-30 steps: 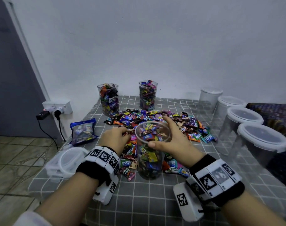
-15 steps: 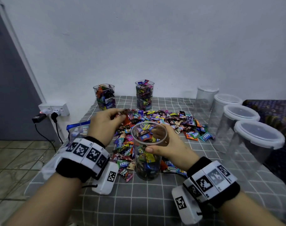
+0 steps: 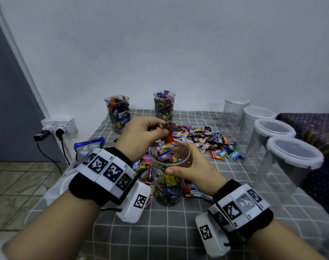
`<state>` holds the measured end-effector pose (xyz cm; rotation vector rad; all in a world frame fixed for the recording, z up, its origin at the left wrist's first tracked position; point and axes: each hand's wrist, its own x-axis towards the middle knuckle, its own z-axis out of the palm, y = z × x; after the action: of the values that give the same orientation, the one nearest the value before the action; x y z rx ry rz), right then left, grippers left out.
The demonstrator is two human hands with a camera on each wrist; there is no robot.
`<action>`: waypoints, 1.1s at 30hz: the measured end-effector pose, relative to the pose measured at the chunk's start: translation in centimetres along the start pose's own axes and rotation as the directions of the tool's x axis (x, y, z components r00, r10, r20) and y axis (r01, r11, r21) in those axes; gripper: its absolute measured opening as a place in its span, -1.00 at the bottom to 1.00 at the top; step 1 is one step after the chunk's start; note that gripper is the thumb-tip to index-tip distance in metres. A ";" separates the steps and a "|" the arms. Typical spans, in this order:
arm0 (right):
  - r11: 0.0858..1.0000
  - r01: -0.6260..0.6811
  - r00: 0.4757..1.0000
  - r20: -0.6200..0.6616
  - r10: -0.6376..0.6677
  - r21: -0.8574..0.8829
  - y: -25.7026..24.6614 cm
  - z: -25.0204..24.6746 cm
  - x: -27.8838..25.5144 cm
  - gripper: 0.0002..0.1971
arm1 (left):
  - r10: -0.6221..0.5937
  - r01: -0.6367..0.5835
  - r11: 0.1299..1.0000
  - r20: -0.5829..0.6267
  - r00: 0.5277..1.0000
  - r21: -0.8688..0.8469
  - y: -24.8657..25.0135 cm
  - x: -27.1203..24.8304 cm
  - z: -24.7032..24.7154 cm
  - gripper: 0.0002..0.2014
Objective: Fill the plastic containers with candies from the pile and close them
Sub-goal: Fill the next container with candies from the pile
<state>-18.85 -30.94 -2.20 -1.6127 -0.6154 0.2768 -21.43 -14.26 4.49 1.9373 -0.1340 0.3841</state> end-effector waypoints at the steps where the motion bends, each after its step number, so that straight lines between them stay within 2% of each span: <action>1: 1.000 0.006 1.000 -0.001 -0.006 0.002 0.0 0.0 0.0 -0.40 | 0.008 -0.008 0.999 0.021 1.000 0.035 -0.1 0.0 0.0 -0.78; 5: 1.000 0.021 1.000 -0.014 -0.021 0.001 0.2 0.0 0.0 -0.42 | 0.026 -0.037 0.986 0.073 0.997 0.165 -0.4 0.0 0.0 -0.79; 12: 1.000 0.020 1.000 -0.005 -0.020 -0.014 0.5 -0.1 0.1 -0.30 | 0.060 -0.089 0.967 0.124 0.990 0.239 -0.2 -0.2 0.5 -0.79; 15: 0.999 0.031 0.999 -0.020 -0.032 -0.010 0.7 0.0 0.2 -0.24 | 0.071 -0.104 0.965 0.140 0.988 0.242 -0.2 -0.4 0.7 -0.74; 19: 0.999 0.043 0.999 -0.017 -0.043 -0.019 0.6 0.0 0.1 -0.32 | 0.075 -0.104 0.971 0.138 0.988 0.216 -0.3 -0.5 1.1 -0.79; 23: 0.999 0.043 0.999 -0.029 -0.044 -0.010 1.0 0.0 0.2 -0.36 | 0.090 -0.099 0.988 0.081 0.993 0.118 -0.4 -0.6 1.3 -0.78; 28: 0.999 0.047 0.999 -0.014 -0.047 -0.002 0.6 -0.1 0.2 -0.41 | 0.102 -0.101 0.995 -0.088 0.991 0.014 -0.4 -0.7 0.3 -0.74; 30: 0.997 0.036 0.999 0.017 -0.035 -0.069 0.3 -0.3 0.1 -0.38 | 0.074 -0.072 0.997 -0.147 0.986 0.018 -0.8 -0.6 -0.7 -0.72; 33: 0.963 0.043 0.994 0.107 -0.015 -0.267 0.5 -1.3 0.0 -0.20 | -0.029 0.046 0.989 -0.128 0.991 0.139 -2.1 -0.6 -2.0 -0.76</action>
<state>-18.08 -32.05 -2.51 -1.8570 -0.7824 0.2648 -21.81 -11.64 3.15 2.0462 0.0122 0.5005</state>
